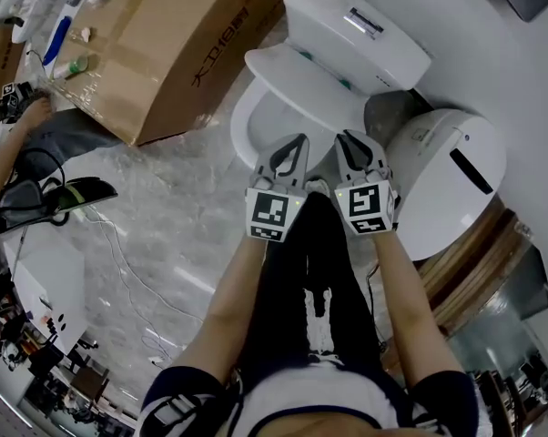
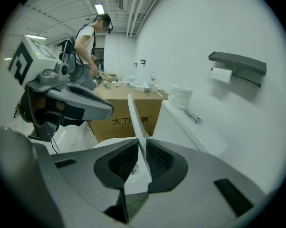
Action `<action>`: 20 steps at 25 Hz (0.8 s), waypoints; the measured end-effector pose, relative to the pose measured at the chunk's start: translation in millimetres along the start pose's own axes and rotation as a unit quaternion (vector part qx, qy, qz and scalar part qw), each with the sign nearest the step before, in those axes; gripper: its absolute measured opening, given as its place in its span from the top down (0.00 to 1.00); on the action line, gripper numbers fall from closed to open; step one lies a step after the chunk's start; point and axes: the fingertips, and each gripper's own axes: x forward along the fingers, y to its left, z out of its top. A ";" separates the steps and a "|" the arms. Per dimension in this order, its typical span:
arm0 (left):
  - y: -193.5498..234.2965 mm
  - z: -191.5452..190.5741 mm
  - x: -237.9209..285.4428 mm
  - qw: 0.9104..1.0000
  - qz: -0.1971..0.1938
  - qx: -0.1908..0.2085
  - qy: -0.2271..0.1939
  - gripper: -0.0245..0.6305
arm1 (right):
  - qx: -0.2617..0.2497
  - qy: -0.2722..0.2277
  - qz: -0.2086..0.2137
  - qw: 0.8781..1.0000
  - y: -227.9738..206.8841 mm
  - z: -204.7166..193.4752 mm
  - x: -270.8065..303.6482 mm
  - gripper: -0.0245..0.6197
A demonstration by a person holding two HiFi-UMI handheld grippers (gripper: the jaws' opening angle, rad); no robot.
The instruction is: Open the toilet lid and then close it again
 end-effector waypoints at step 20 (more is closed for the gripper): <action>-2.6 33.6 40.4 1.000 -0.018 -0.005 -0.023 0.95 | 0.032 -0.008 -0.025 0.999 -47.5 12.1 1.9 0.89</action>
